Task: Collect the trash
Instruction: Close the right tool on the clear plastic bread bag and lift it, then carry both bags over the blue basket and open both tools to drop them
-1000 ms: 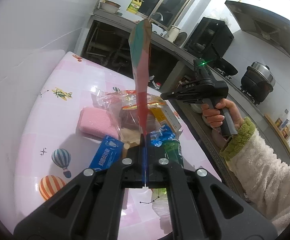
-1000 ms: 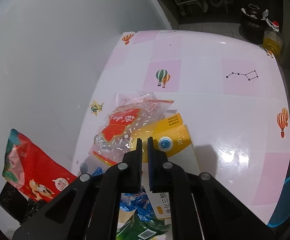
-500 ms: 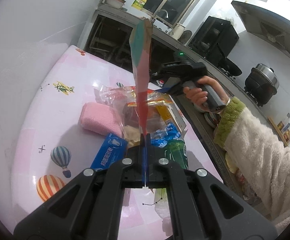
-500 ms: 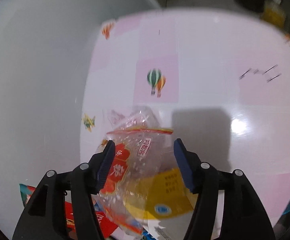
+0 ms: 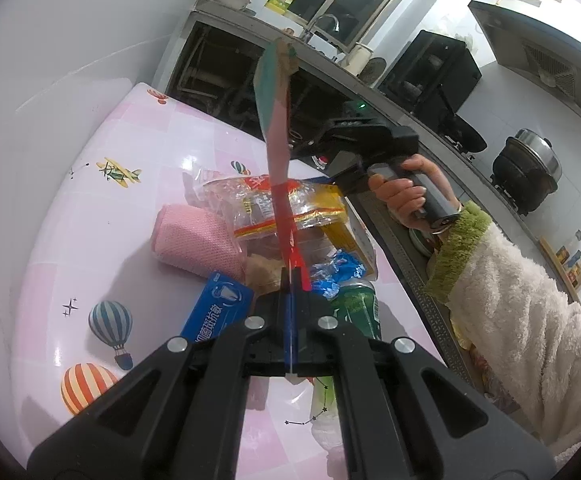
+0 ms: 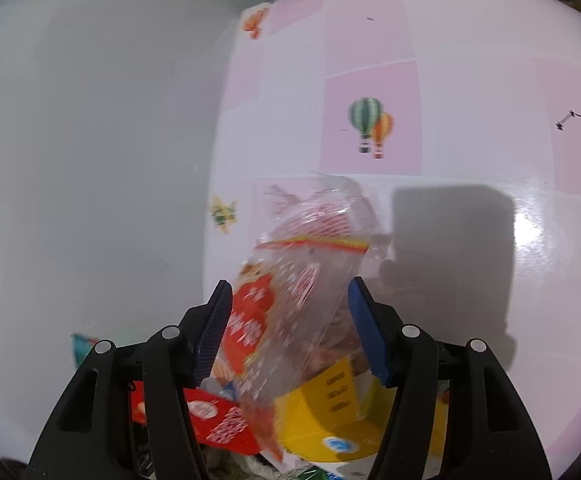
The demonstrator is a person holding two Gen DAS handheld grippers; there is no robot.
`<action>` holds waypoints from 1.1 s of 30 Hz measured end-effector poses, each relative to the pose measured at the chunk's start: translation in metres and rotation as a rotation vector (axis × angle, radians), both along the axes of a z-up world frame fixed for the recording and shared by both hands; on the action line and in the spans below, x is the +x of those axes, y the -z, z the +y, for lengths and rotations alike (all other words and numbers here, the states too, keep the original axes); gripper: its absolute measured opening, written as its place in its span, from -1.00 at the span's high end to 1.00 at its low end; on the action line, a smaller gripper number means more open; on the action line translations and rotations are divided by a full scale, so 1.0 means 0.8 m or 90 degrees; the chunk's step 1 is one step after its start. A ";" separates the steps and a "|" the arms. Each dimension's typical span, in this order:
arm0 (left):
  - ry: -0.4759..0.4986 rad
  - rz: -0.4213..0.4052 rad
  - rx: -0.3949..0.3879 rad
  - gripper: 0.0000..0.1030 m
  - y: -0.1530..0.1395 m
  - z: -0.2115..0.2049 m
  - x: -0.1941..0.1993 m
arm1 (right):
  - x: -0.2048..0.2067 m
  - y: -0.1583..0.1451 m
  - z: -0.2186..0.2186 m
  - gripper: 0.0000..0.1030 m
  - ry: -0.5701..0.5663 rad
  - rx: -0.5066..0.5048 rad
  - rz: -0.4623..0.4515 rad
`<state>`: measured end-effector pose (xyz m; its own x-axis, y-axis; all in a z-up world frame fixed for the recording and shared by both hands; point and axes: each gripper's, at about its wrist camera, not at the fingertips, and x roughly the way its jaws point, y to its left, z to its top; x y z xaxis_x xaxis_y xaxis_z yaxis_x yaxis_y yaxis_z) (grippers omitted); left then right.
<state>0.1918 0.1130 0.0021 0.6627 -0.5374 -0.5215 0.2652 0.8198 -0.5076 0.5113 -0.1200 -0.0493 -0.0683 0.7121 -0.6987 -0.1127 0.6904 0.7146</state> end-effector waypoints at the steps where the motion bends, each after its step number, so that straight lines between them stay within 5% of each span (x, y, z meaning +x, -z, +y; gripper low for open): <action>1: 0.000 0.002 0.000 1.00 0.001 -0.001 0.001 | -0.002 -0.004 0.001 -0.15 -0.005 0.006 -0.006; 11: -0.004 0.015 -0.002 1.00 0.014 0.000 0.010 | -0.026 -0.044 0.033 0.09 -0.064 0.010 -0.062; 19: -0.008 0.021 -0.010 1.00 0.020 0.005 0.014 | -0.049 -0.055 0.060 0.88 -0.084 -0.033 -0.106; 33: -0.045 -0.065 0.012 1.00 -0.056 0.017 -0.046 | -0.146 -0.176 -0.017 0.94 0.084 -0.059 -0.349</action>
<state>0.1552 0.1263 0.0465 0.7484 -0.4789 -0.4589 0.2564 0.8470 -0.4656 0.3942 -0.1334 0.0915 0.4075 0.6235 -0.6673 -0.3580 0.7813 0.5113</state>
